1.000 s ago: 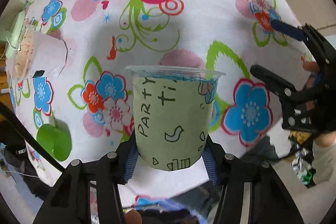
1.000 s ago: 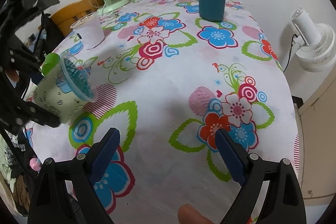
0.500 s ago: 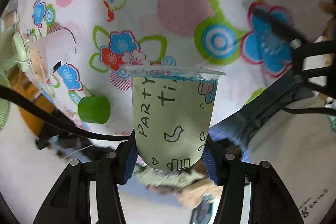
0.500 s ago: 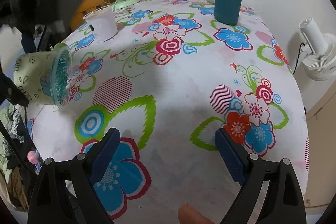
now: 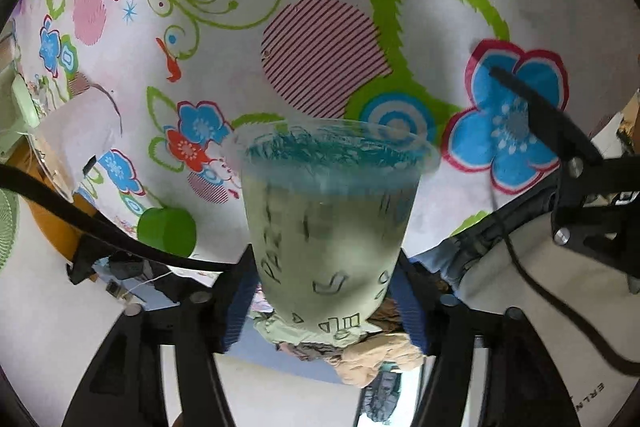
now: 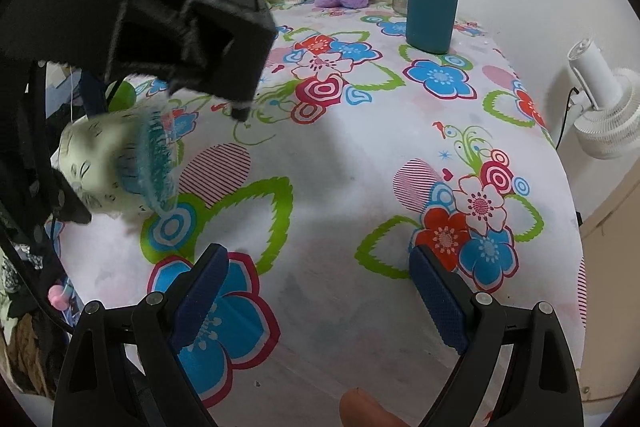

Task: Flip cup upside down
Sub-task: 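Hold the inverted cup in the left gripper and lower it toward the table, then set the cup rim-down on the tablecloth and open the left gripper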

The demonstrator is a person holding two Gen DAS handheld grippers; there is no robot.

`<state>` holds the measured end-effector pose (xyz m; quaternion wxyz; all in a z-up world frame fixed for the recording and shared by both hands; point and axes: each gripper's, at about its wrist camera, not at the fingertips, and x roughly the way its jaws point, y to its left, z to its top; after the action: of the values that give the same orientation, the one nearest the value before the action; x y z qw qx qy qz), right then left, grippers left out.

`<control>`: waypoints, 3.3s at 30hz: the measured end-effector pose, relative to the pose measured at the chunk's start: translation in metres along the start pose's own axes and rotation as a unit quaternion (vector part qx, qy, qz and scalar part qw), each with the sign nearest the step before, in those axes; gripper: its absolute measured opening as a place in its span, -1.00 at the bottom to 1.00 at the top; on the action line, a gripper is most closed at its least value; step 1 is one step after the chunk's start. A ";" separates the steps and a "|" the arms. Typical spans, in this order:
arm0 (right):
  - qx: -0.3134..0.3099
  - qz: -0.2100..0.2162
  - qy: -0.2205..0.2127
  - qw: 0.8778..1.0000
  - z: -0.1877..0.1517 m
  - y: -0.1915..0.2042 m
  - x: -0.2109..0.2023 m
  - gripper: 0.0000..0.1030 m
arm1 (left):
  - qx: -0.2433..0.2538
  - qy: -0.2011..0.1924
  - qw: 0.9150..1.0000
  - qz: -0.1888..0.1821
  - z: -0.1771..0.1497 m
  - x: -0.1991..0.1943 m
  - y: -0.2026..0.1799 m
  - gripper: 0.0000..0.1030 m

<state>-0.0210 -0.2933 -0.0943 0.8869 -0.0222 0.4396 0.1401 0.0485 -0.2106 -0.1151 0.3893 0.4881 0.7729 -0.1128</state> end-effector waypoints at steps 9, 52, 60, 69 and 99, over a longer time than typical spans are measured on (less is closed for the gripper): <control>0.004 -0.002 0.000 1.000 0.002 -0.003 0.001 0.81 | -0.012 -0.016 1.000 -0.001 -0.004 0.000 0.008 0.52; -0.029 -0.015 -0.012 0.999 0.012 0.023 -0.002 0.81 | -0.008 -0.062 0.997 0.039 -0.068 0.038 0.062 0.12; -0.017 -0.015 -0.012 1.000 -0.006 0.010 -0.002 0.81 | 0.054 0.052 0.992 0.100 -0.036 0.049 0.014 0.13; 0.002 -0.009 -0.029 1.000 -0.011 -0.005 -0.004 0.81 | 0.044 0.098 0.990 0.092 -0.017 0.048 0.019 0.14; -0.027 -0.029 -0.051 0.998 0.006 0.015 -0.021 0.81 | -0.035 -0.086 0.996 0.004 -0.052 -0.011 0.046 0.87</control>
<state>-0.0318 -0.2828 -0.0729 0.9110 -0.0512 0.3888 0.1272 0.0641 -0.1665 -0.0632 0.4718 0.4660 0.7377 -0.1262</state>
